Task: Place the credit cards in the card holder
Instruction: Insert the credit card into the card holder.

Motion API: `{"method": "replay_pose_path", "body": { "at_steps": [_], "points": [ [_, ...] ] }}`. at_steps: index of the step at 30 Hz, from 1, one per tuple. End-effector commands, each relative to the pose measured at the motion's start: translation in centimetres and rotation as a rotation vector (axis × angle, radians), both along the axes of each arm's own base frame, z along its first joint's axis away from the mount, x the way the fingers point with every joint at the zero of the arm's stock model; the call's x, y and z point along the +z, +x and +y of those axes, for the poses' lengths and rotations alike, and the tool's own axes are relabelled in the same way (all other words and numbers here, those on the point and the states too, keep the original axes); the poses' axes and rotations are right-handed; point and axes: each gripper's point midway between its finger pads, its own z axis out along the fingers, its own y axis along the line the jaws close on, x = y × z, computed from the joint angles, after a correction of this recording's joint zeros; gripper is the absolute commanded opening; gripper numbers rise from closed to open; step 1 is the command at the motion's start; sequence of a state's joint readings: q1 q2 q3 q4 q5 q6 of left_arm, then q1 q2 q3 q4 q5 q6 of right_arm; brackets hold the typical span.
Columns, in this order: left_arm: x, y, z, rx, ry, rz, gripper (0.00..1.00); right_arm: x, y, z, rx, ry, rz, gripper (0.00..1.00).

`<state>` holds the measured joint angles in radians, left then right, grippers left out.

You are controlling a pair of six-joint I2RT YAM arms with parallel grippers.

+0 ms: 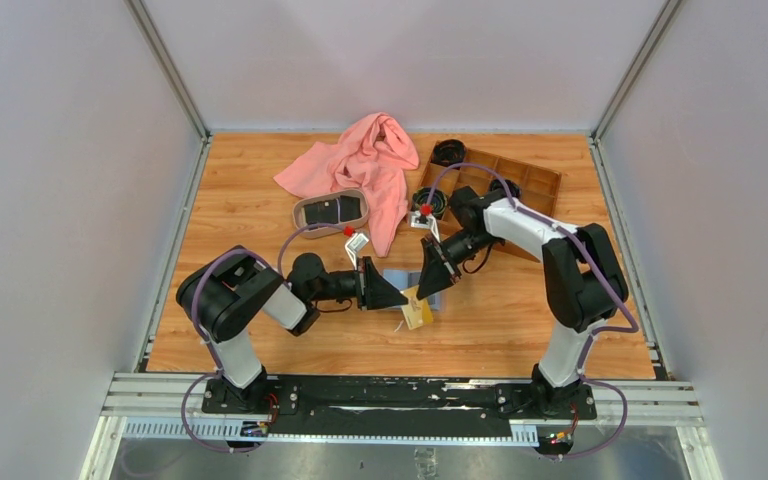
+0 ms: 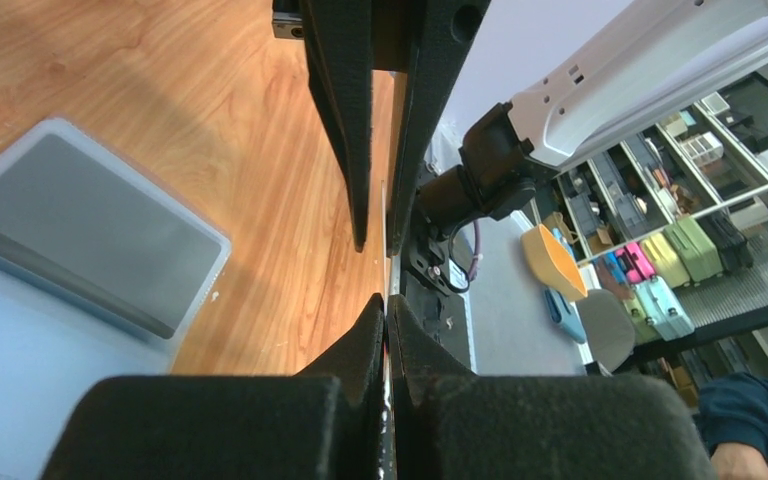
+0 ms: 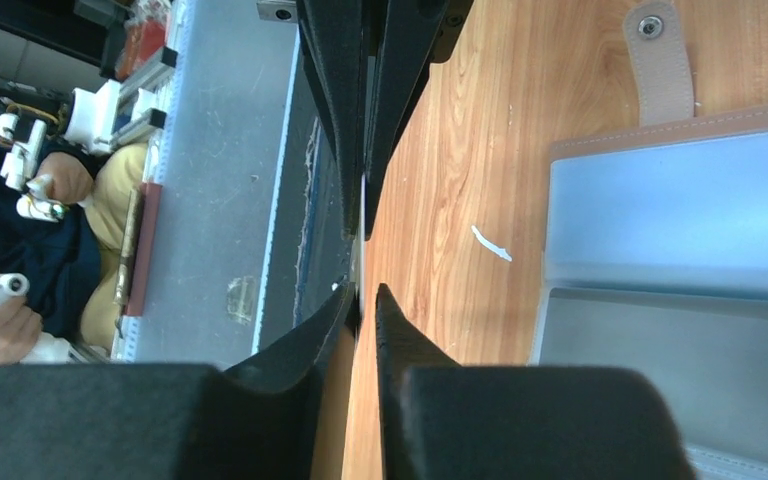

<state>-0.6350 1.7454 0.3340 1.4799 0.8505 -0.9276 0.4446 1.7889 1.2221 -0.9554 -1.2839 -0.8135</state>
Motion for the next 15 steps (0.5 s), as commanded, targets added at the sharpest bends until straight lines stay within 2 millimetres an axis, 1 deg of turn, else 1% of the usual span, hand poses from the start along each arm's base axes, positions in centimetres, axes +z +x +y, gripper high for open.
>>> {"method": "replay_pose_path", "body": {
  "at_steps": [1, 2, 3, 4, 5, 6, 8, 11, 15],
  "points": [
    [0.3, -0.7, 0.2, -0.031, -0.019, -0.061, 0.0, 0.1, -0.2, 0.5, 0.046, -0.001, -0.067, 0.29],
    [0.3, -0.8, 0.3, -0.033, -0.017, -0.064, 0.0, 0.2, -0.3, 0.4, 0.048, -0.006, -0.071, 0.44],
    [0.3, -1.0, 0.4, -0.038, -0.017, -0.067, 0.0, 0.2, -0.3, 0.3, 0.051, -0.012, -0.079, 0.53],
    [0.3, -1.1, 0.4, -0.043, -0.017, -0.068, 0.0, 0.3, -0.3, 0.1, 0.056, -0.023, -0.091, 0.58],
    [0.4, -1.2, 0.6, -0.046, -0.018, -0.069, 0.0, 0.3, -0.2, -0.2, 0.058, -0.034, -0.106, 0.61],
    [0.6, -1.3, 0.8, -0.043, -0.02, -0.067, 0.0, 0.4, 0.0, -0.5, 0.057, -0.043, -0.127, 0.63],
    [0.8, -1.4, 1.5, -0.028, -0.023, -0.06, 0.0, 0.7, 0.5, -1.2, 0.044, -0.064, -0.163, 0.64],
    [1.4, -1.5, 2.8, -0.002, -0.031, -0.058, 0.0, 0.7, 1.5, -2.9, 0.012, -0.113, -0.239, 0.64],
    [1.1, -1.4, 3.9, 0.019, -0.004, -0.036, 0.0, 1.4, 2.1, -4.4, -0.032, -0.122, -0.298, 0.64]
  ]
}}
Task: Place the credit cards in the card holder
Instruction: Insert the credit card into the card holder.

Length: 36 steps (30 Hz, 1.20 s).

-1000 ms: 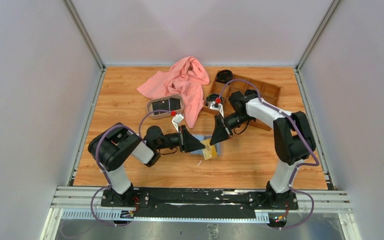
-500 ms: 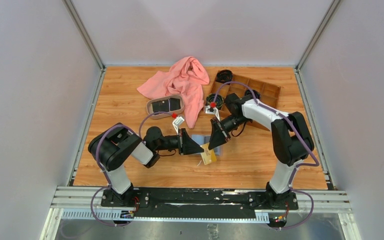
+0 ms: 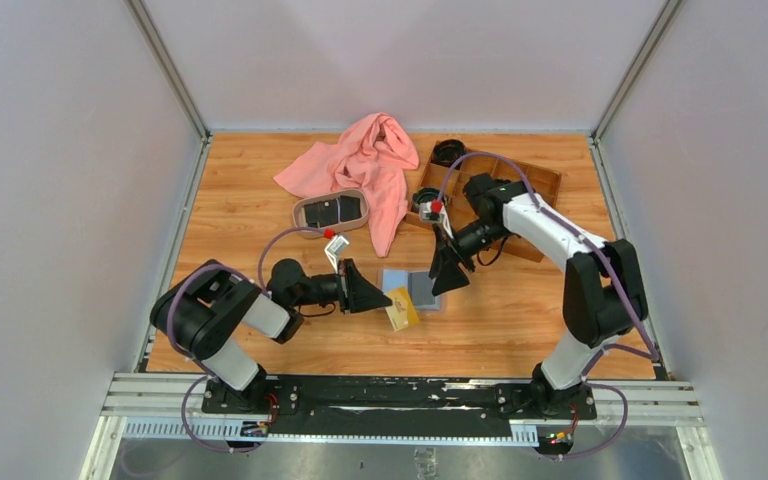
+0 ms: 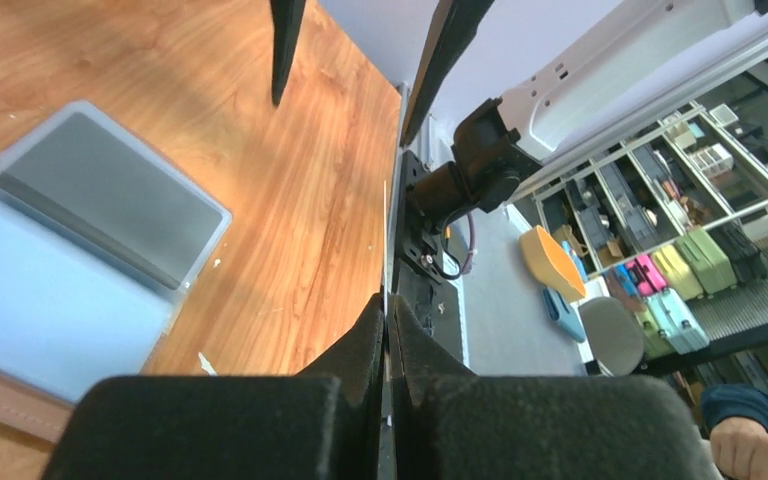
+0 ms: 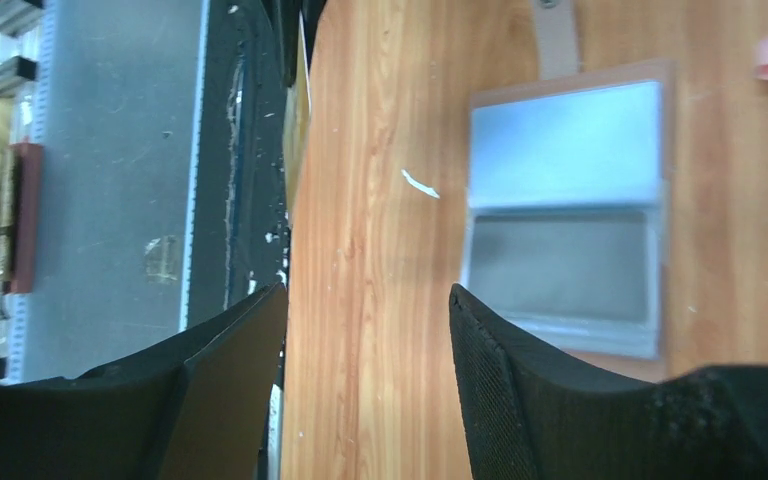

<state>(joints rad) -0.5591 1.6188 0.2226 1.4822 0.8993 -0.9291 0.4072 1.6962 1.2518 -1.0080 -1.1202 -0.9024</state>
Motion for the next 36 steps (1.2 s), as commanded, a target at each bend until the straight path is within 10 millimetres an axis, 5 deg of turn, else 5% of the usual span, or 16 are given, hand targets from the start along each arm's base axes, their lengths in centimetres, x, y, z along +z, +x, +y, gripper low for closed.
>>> {"method": "replay_pose_path", "body": {
  "at_steps": [1, 9, 13, 36],
  "points": [
    [0.1, -0.3, 1.0, -0.003, 0.016, -0.017, 0.0, 1.1, 0.5, -2.4, -0.041, -0.027, -0.104, 0.64],
    [-3.2, 2.1, 2.6, 0.099, 0.308, -0.06, 0.0, 1.0, 0.4, -3.2, -0.077, -0.014, -0.152, 0.63],
    [-2.1, 2.6, 2.6, 0.107, 0.3, -0.112, 0.0, -0.4, 0.4, -3.6, -0.078, -0.044, -0.156, 0.61],
    [-3.9, 4.2, 2.7, 0.132, 0.34, -0.036, 0.0, -5.5, 1.5, -4.0, -0.144, -0.22, 0.042, 0.55]
  ]
}}
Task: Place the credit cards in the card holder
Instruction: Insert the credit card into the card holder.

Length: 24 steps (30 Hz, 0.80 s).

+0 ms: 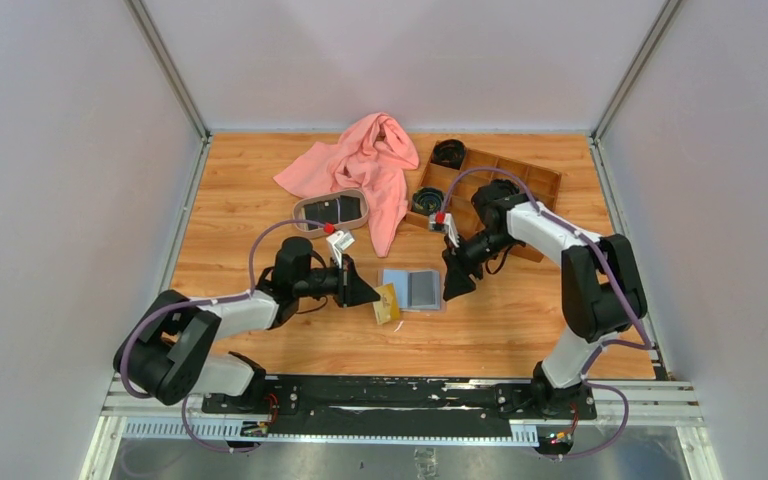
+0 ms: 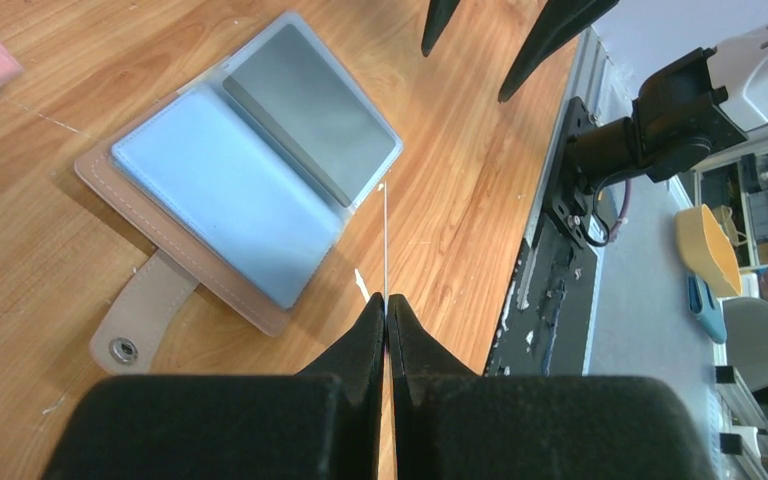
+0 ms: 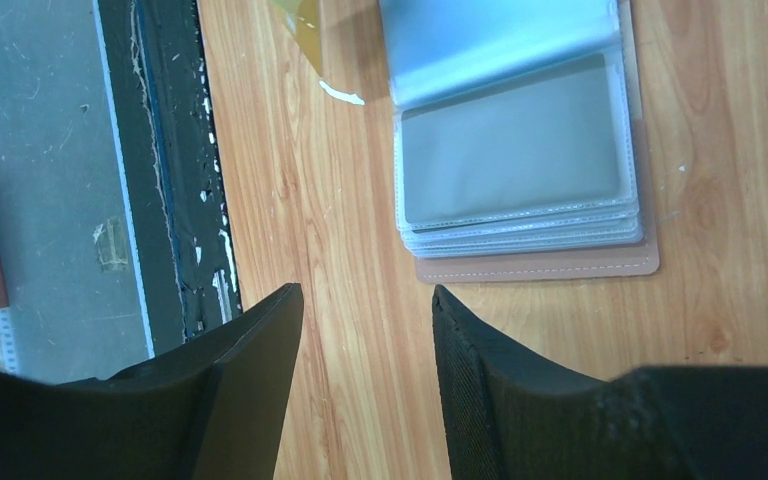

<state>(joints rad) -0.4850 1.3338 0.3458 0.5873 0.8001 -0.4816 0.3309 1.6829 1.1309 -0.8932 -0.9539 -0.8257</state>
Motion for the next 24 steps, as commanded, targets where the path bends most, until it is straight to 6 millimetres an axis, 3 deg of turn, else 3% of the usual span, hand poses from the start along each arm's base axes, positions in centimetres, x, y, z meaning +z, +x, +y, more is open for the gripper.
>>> {"method": "replay_pose_path", "body": {
  "at_steps": [1, 11, 24],
  "points": [
    [0.1, 0.9, -0.1, 0.005, 0.003, -0.008, 0.0, -1.1, 0.2, -0.2, -0.027, -0.049, 0.056, 0.55],
    [-0.6, 1.2, -0.2, 0.011, 0.016, 0.017, 0.0, -2.3, 0.2, 0.4, -0.038, -0.09, 0.093, 0.55],
    [-0.7, 3.0, -1.3, 0.007, 0.019, 0.042, 0.0, -4.5, 1.9, 0.7, -0.233, -0.175, 0.177, 0.56]
  ]
}}
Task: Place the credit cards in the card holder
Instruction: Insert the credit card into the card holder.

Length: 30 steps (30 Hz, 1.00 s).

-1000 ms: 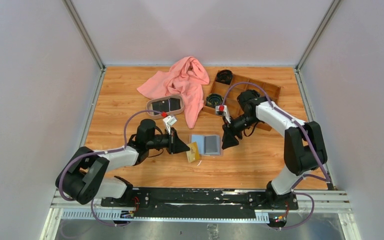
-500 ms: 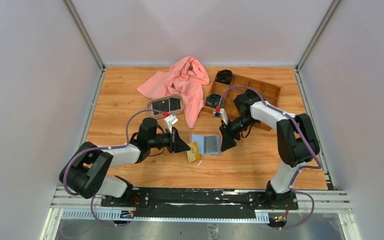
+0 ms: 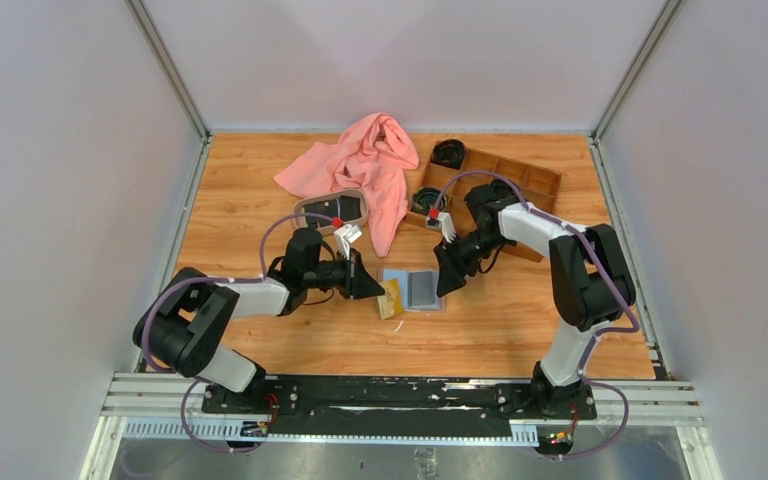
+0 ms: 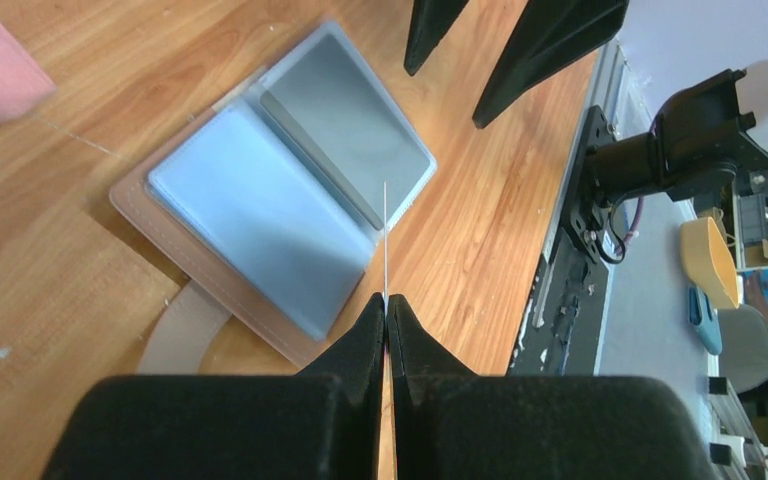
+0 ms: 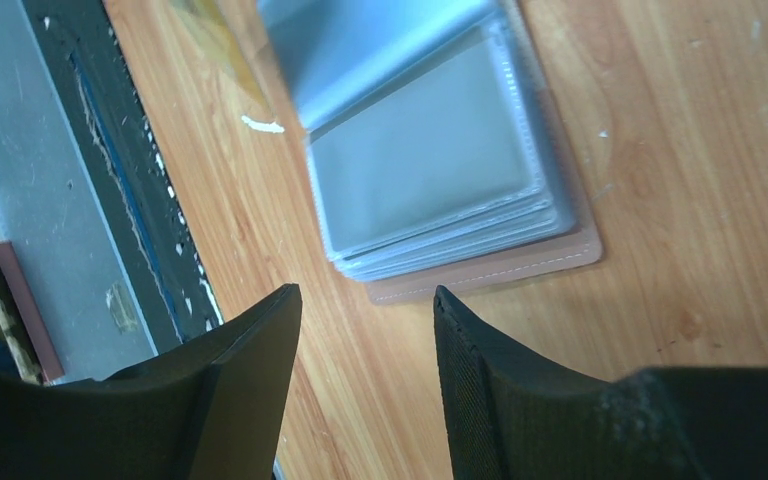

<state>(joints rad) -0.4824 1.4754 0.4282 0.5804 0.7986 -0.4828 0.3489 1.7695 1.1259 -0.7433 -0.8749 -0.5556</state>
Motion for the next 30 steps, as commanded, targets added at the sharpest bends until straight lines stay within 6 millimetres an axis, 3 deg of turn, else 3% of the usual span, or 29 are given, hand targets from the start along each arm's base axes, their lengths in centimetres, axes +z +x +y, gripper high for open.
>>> {"method": "replay_pose_path", "body": {
  "at_steps": [1, 5, 9, 17, 30],
  "points": [
    [1.1, 1.4, -0.7, -0.001, -0.018, -0.022, 0.0, -1.7, 0.4, 0.2, -0.088, -0.068, 0.065, 0.56],
    [2.6, 2.0, -1.1, -0.006, -0.044, -0.048, 0.0, -2.6, 0.9, 0.2, -0.128, -0.091, 0.09, 0.54],
    [3.5, 3.1, -1.7, -0.009, -0.063, -0.05, 0.0, -3.1, 1.2, 0.4, -0.142, -0.096, 0.11, 0.46],
    [1.8, 5.4, -1.4, 0.042, -0.04, 0.005, 0.0, -3.9, 1.7, 0.2, -0.162, -0.126, 0.109, 0.41],
    [0.2, 6.3, -1.2, 0.049, -0.029, 0.066, 0.0, -4.2, 2.0, 0.1, -0.158, -0.153, 0.082, 0.4]
  ]
}}
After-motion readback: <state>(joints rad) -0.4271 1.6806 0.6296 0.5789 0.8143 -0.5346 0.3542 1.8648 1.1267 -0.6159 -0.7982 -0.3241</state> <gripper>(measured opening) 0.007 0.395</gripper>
